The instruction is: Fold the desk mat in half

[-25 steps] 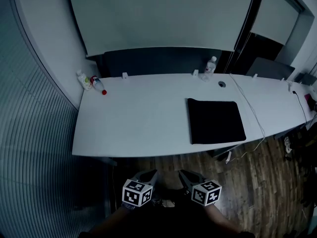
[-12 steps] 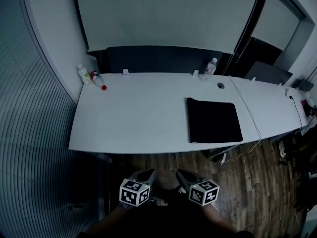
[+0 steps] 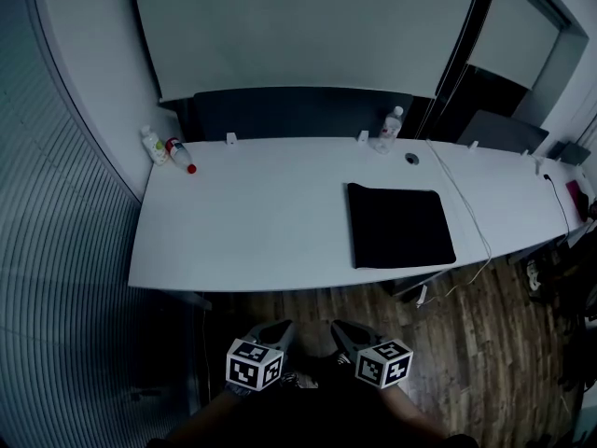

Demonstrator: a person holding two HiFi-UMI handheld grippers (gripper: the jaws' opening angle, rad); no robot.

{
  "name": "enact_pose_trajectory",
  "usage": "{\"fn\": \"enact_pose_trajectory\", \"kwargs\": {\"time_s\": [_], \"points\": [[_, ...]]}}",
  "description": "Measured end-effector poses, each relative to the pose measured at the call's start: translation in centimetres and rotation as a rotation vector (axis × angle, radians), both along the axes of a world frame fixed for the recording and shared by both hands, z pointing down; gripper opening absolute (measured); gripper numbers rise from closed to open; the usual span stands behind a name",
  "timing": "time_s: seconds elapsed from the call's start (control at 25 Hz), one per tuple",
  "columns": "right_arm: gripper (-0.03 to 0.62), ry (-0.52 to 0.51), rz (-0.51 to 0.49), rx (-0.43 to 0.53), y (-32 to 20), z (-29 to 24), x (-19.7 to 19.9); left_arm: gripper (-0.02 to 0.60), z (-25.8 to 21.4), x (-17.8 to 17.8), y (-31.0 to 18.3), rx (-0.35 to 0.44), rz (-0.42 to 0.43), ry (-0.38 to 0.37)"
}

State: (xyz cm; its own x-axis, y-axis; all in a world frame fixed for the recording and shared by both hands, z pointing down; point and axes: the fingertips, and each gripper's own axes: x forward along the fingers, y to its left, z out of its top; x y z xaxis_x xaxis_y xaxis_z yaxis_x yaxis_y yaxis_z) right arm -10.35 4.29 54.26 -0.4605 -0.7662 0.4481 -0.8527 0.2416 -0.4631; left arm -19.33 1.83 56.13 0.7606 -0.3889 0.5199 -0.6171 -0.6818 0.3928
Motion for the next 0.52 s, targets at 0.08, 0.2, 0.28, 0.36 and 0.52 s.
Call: {"fn": "enact_pose_trajectory", "kwargs": {"time_s": [0.08, 0.2, 0.28, 0.36, 0.52], "points": [[0.022, -0.002, 0.005, -0.002, 0.0, 0.0, 0.2, 0.006, 0.1, 0.2, 0.0, -0.003, 0.004, -0.006], [0.021, -0.004, 0.006, -0.008, 0.2, 0.3, 0.3, 0.006, 0.5, 0.2, 0.0, -0.011, 0.004, -0.008], [0.021, 0.000, 0.009, -0.014, 0.3, 0.6, 0.6, 0.006, 0.5, 0.5, 0.0, -0.012, 0.009, -0.007], [0.021, 0.001, 0.012, -0.015, 0.2, 0.6, 0.9, 0.006, 0.6, 0.7, 0.0, -0.014, 0.011, -0.007], [0.021, 0.005, 0.013, -0.012, 0.0, 0.6, 1.4, 0.006, 0.7, 1.1, -0.1, -0.015, 0.014, -0.006]]}}
